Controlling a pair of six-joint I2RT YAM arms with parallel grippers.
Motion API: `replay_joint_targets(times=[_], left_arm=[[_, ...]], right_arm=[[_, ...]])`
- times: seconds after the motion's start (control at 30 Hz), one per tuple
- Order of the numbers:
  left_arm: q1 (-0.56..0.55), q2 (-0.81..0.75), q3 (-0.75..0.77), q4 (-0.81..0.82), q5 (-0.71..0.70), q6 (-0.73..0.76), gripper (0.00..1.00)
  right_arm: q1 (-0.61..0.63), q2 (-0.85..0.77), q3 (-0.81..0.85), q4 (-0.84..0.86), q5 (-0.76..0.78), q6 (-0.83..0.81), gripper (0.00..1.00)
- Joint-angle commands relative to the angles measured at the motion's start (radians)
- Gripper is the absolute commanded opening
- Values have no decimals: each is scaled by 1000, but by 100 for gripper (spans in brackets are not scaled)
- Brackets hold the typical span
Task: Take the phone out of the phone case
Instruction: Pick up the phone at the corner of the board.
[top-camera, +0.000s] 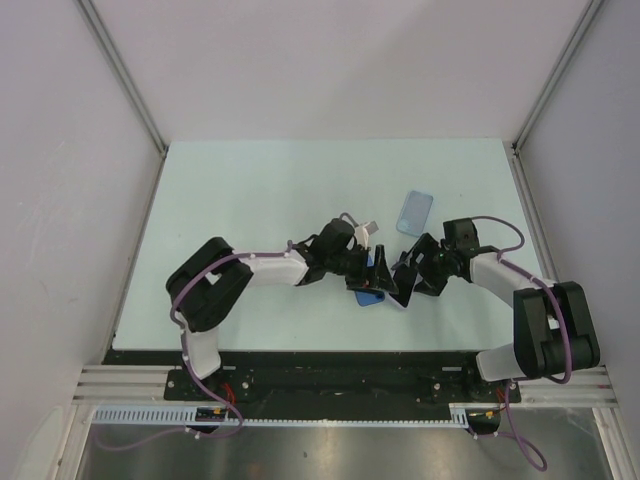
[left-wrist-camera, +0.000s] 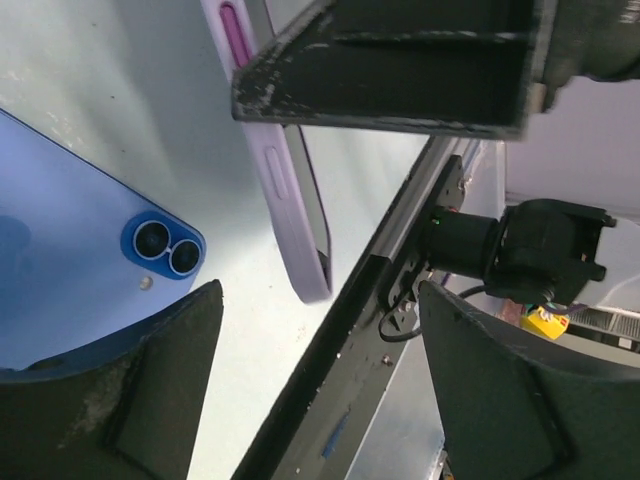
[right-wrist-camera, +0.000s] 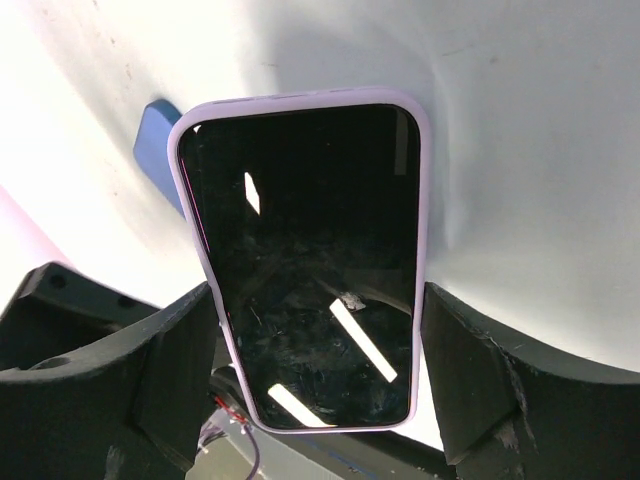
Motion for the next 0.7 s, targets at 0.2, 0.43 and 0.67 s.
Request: replay_joint_targets(times=[0.2, 0.43, 0.67], left_arm=[[-35, 94, 111, 19, -69, -22, 71], [-38, 144, 174, -14, -104, -33, 54], [-38, 153, 197, -41, -103, -31, 10]], right_arm=[[4, -36, 3, 53, -106, 39, 40], [4, -51, 3, 34, -95, 34, 39], [-7, -59, 3, 30, -93, 27, 47]])
